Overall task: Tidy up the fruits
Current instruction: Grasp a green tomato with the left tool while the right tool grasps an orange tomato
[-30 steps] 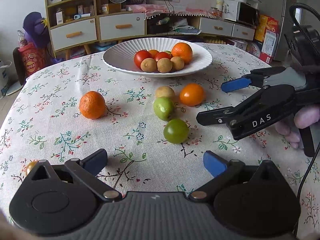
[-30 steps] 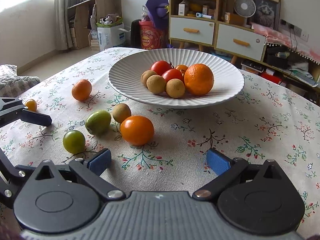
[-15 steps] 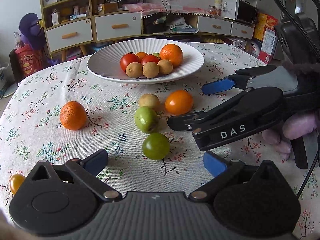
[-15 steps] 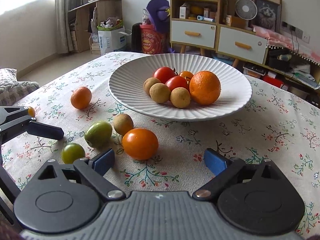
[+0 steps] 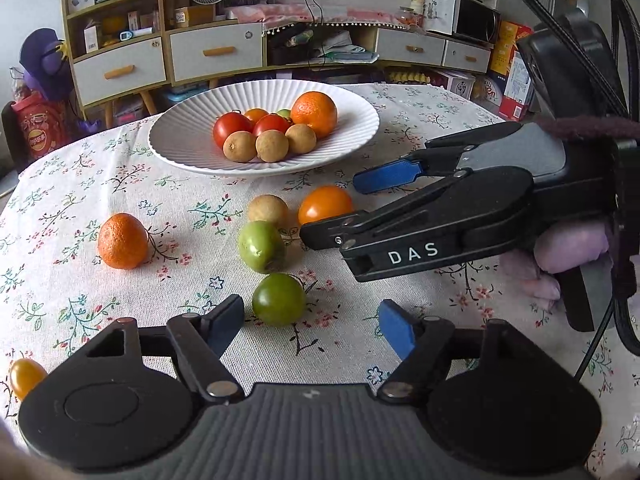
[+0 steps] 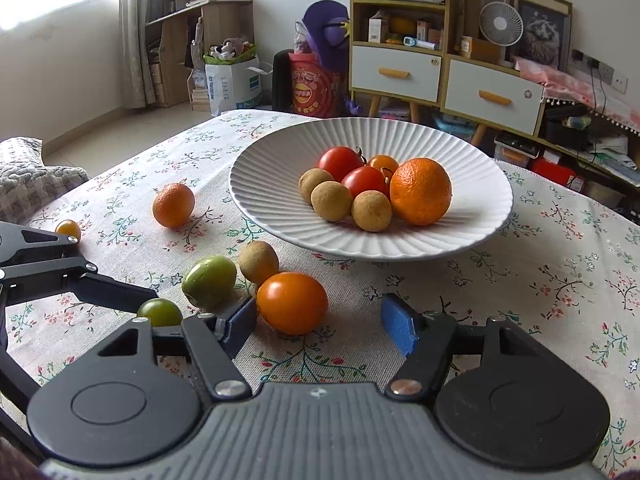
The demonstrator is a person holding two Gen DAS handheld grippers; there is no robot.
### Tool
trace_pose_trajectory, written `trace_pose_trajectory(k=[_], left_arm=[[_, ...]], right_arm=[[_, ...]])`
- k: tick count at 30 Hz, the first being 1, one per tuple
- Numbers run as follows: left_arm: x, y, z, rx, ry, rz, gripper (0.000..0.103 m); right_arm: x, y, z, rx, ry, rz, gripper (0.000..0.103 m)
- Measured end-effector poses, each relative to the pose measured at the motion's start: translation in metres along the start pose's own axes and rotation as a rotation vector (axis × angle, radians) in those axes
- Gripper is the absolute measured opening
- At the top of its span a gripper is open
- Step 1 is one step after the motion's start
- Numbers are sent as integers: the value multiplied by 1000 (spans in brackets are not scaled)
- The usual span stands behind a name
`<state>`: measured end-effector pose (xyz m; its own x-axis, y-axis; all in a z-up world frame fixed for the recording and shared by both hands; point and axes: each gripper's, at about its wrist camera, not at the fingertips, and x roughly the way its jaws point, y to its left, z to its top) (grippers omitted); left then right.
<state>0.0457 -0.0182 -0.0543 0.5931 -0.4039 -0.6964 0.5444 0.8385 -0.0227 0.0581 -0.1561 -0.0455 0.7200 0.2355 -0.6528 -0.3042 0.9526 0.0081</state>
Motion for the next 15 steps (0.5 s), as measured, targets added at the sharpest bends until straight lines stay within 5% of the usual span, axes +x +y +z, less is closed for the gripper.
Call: trace_pose_trajectory(k=[9,15], left_arm=[[-3,12,1,-67,-17,8,43],[-7,17,-1,-93,-18,2,26]], right_arm=[[-2,1,2,18,5,44,37],[-4,3,1,22,9,55,33]])
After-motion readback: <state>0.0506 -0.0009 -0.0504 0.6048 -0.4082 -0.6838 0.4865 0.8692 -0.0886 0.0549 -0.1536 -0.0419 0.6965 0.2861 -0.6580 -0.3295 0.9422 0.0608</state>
